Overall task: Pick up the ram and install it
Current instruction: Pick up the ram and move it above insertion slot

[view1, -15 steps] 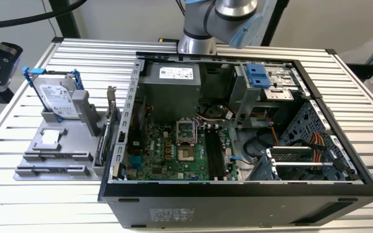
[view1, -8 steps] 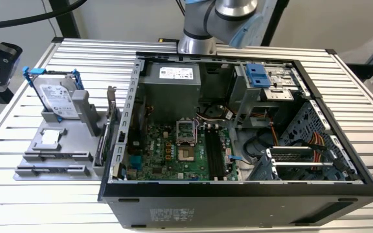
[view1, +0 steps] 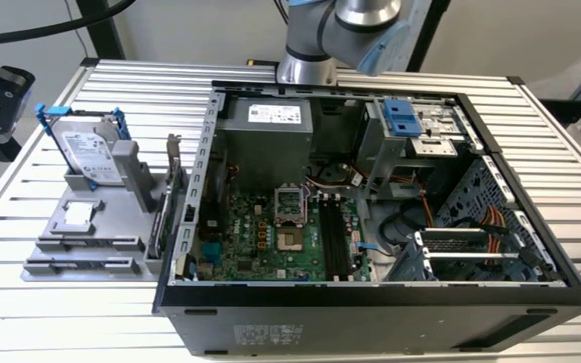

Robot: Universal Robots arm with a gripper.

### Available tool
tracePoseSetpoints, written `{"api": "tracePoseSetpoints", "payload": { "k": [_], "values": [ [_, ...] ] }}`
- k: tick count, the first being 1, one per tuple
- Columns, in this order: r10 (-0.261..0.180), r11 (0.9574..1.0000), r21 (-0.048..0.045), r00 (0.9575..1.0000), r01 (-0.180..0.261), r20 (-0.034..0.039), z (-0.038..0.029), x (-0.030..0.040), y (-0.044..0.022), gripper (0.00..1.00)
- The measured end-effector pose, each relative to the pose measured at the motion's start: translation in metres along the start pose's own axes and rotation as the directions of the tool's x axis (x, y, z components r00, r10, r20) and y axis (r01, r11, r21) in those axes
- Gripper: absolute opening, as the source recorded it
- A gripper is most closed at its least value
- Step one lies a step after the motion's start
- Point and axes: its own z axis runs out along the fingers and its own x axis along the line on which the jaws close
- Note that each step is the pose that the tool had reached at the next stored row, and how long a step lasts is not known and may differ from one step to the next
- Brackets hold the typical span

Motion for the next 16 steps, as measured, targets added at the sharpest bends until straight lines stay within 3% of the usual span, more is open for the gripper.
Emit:
{"api": "tracePoseSetpoints", "payload": {
  "k": [16],
  "values": [
    [-0.037,0.9993,-0.0007,0.9993,0.037,-0.0017,0.0,0.0,0.0,0.0]
  ]
}}
